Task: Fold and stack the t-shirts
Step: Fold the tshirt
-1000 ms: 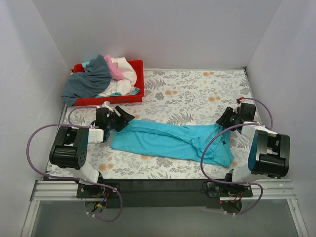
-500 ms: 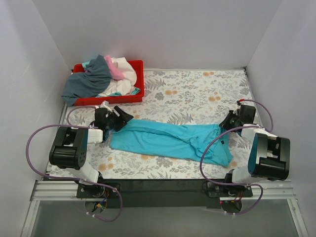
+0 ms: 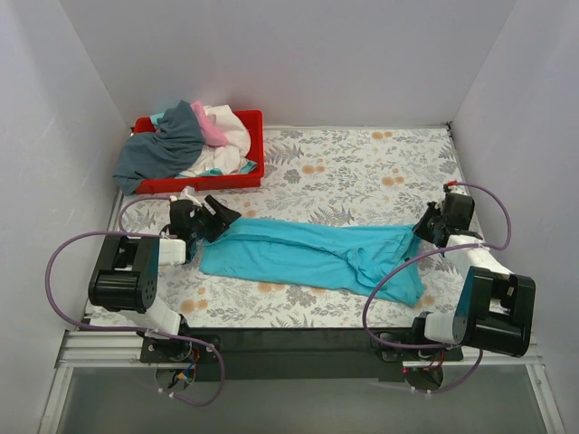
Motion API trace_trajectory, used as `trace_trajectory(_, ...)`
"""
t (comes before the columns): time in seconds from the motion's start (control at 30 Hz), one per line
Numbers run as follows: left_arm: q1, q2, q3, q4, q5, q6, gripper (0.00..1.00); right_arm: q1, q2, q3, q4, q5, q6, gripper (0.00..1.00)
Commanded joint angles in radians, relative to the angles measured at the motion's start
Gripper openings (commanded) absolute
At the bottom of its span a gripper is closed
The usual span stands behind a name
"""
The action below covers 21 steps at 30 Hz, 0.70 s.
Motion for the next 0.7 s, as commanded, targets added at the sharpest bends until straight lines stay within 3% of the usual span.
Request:
trace_trajectory(0.0, 0.025, 0.014, -0.053, -0.162, -0.083, 0.054, 0.63, -0.015, -0.019, -0.007, 0.001, 0.063, -0.025, 0.01)
trace_trajectory(0.17, 0.027, 0.011, -0.051, -0.152, -0.069, 0.060, 0.63, -0.017, 0.001, 0.010, 0.001, 0.031, -0.027, 0.01)
trace_trajectory(0.3, 0.027, 0.011, -0.053, -0.147, -0.057, 0.068, 0.63, -0.017, -0.051, 0.003, 0.001, -0.003, -0.029, 0.38)
trace_trajectory(0.4, 0.027, 0.008, -0.051, -0.150, -0.060, 0.073, 0.63, -0.017, -0.143, -0.019, -0.032, -0.001, -0.027, 0.50)
trace_trajectory(0.53, 0.027, 0.020, -0.045, -0.149, -0.057, 0.074, 0.63, 0.006, -0.210, -0.042, -0.056, -0.049, -0.022, 0.51)
trace_trajectory(0.67, 0.027, 0.022, -0.044, -0.146, -0.049, 0.074, 0.63, 0.015, -0.166, -0.069, -0.059, -0.080, -0.012, 0.49)
